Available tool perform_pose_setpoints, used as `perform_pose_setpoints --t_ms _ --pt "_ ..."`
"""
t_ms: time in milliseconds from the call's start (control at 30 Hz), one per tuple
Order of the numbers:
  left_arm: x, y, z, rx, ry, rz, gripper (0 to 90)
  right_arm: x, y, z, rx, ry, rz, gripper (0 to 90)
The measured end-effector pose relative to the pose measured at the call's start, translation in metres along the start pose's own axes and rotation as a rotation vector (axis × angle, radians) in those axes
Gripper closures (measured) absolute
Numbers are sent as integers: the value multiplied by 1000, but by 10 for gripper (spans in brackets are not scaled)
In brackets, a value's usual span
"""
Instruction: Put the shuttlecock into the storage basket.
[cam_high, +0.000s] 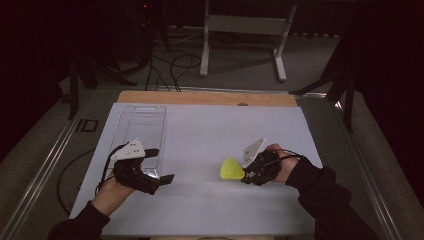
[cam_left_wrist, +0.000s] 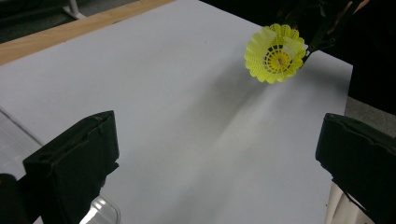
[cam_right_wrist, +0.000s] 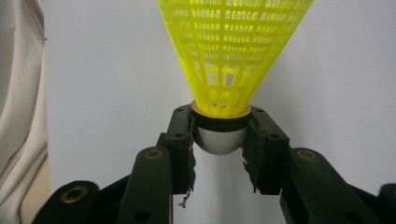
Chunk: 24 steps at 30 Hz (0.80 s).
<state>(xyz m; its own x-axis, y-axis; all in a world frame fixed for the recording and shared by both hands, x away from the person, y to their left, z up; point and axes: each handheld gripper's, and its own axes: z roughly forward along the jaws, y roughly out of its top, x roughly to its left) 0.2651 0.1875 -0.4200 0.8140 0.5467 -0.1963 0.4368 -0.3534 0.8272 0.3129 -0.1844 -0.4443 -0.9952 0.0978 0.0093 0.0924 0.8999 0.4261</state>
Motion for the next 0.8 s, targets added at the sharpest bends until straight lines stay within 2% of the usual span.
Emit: perform_pose_setpoints --t_ms 100,233,333,367,467,567,633,800 --pt "2 9 5 21 -15 -19 2 1 3 0 -2 2 -7 655" --pt "3 15 10 37 -23 -11 2 1 6 0 -2 9 -9 656" --pt "3 22 14 56 -38 -16 2 2 7 -1 -5 9 -11 655" --pt "4 27 17 62 -56 -25 2 2 9 -1 -11 6 -23 655" --pt "4 29 18 67 -64 -27 2 2 10 -1 -10 9 -26 655" --pt "6 36 26 85 -75 -58 2 4 14 -2 -21 9 -36 655" --pt "6 39 31 100 -85 -55 2 5 16 -2 -22 9 -34 655" --pt "5 44 45 132 -109 -85 2 6 19 -1 -26 16 -44 656"
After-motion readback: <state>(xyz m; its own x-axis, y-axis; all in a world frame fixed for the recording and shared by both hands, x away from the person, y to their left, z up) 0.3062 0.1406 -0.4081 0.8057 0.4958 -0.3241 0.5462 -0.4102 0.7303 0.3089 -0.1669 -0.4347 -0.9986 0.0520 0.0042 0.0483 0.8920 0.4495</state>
